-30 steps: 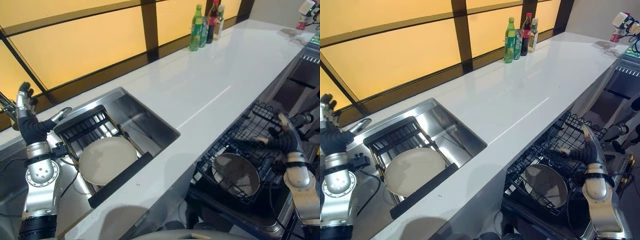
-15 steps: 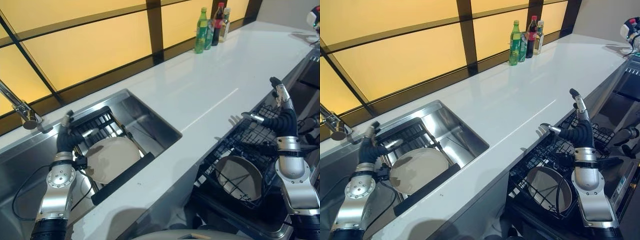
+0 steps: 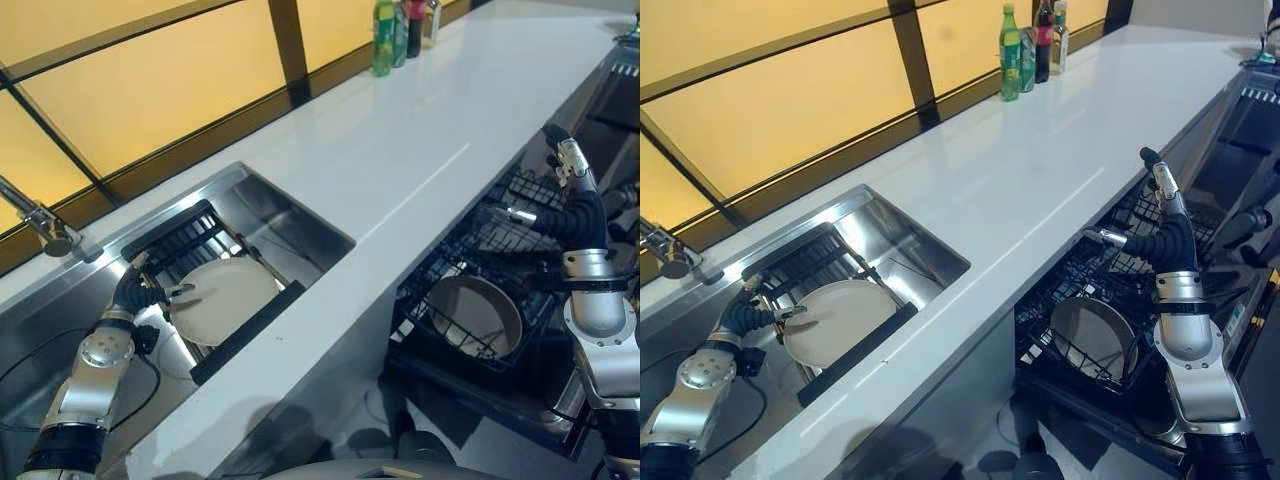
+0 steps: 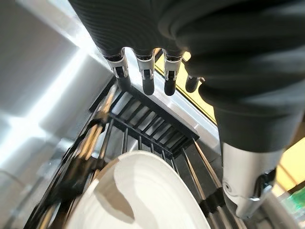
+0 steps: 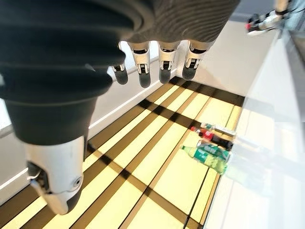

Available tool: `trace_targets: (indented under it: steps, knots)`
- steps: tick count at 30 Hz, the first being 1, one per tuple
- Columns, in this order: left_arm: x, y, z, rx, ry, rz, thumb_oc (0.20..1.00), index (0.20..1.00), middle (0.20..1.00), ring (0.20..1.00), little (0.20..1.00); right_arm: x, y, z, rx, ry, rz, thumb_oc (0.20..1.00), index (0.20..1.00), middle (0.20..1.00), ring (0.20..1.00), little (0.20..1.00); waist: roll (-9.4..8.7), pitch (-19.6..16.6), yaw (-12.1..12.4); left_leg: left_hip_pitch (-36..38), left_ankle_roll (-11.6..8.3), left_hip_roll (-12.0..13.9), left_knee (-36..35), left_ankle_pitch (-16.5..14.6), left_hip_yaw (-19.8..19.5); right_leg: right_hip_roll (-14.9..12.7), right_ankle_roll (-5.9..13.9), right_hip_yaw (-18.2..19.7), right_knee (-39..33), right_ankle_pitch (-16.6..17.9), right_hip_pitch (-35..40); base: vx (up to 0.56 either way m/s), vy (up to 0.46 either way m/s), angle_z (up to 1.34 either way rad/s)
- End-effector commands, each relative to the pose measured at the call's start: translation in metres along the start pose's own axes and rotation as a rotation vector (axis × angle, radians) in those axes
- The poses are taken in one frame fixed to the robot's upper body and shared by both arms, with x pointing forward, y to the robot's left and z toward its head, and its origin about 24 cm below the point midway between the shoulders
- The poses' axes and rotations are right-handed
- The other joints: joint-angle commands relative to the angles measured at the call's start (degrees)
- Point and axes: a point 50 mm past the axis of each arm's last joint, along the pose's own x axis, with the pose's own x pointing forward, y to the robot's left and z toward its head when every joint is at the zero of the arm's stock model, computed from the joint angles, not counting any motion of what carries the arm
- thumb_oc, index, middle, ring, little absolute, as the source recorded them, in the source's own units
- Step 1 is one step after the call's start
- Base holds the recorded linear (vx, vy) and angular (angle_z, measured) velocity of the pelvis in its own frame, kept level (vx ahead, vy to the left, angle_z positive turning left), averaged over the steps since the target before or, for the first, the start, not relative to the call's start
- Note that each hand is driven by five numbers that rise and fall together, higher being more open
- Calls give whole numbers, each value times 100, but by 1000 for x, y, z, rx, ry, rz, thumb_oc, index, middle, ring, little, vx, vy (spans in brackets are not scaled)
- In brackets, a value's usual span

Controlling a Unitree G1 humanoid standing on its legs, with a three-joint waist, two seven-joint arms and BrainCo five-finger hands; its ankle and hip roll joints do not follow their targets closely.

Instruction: Pick up plates and place into dishwasher.

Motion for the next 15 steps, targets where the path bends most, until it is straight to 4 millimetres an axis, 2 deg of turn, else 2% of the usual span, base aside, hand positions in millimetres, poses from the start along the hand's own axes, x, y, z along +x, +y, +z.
trace_targets:
  steps: [1,9,12,15]
  knots:
    - [14,29,21,115,-83,113,1000,1000,1000,1000,1000,8,-1,20,23,-103,32,1000,1000,1000,1000,1000,-219,-222,-118,-345,-35,-100,221,192,-2,-412,350,-13,-32,-374,532,51,123,-19]
    - [14,36,24,125,-113,180,1000,1000,1000,1000,1000,5,-3,16,23,-89,44,1000,1000,1000,1000,1000,-219,-99,-282,-312,90,-251,298,52,172,-561,511,229,104,-319,383,57,64,-5]
    - [18,30,20,153,-84,181,1000,1000,1000,1000,1000,7,-5,17,15,-92,55,1000,1000,1000,1000,1000,-177,-25,-333,-353,111,-299,398,12,192,-604,547,320,200,-321,305,70,105,-10]
    - [23,19,14,185,-28,103,1000,1000,1000,1000,1000,12,-6,19,3,-99,70,1000,1000,1000,1000,1000,-118,59,-397,-356,139,-365,446,-87,186,-653,596,403,278,-406,263,61,122,-6]
